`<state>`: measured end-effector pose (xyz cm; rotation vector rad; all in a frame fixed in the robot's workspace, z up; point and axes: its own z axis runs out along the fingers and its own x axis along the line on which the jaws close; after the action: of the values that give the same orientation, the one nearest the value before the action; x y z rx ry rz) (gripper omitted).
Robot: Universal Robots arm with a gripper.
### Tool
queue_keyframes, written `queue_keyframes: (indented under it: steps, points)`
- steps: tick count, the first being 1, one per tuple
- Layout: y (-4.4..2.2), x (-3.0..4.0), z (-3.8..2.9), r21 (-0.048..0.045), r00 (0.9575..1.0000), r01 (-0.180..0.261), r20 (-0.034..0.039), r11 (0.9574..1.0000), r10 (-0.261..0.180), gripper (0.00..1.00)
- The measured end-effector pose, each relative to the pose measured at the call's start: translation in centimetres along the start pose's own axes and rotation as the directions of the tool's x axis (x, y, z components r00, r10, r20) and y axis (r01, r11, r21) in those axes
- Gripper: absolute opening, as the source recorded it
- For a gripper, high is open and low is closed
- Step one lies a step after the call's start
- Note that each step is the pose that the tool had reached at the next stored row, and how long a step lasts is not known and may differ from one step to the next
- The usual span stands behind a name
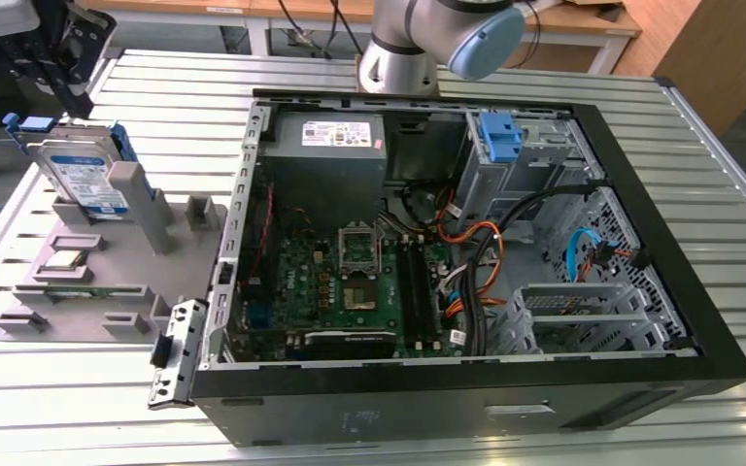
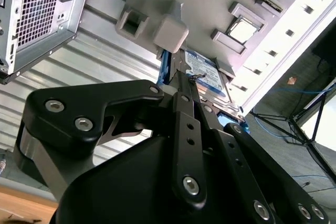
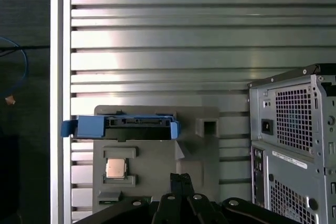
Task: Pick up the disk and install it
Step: 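Reach for the disk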
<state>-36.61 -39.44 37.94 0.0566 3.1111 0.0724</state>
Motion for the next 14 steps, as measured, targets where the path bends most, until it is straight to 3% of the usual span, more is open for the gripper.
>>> queue_keyframes:
  steps: [3, 6, 9, 13, 14]
  points:
    - [0.0, 0.0, 0.07, -0.0017, 0.9985, 0.055, -0.0025, 0.9985, -0.055, 0.1]
    - [-0.01, 0.0, 0.14, -0.0033, 0.994, 0.109, -0.005, 0.994, -0.109, 0.1]
    - [-0.01, 0.0, 0.22, -0.0052, 0.9866, 0.163, -0.0074, 0.9866, -0.163, 0.1]
    - [-0.02, 0.01, 0.26, -0.0076, 0.9734, 0.229, -0.01, 0.9735, -0.229, 0.1]
    - [-0.02, 0.01, 0.26, -0.0077, 0.9728, 0.231, -0.0102, 0.9728, -0.231, 0.1]
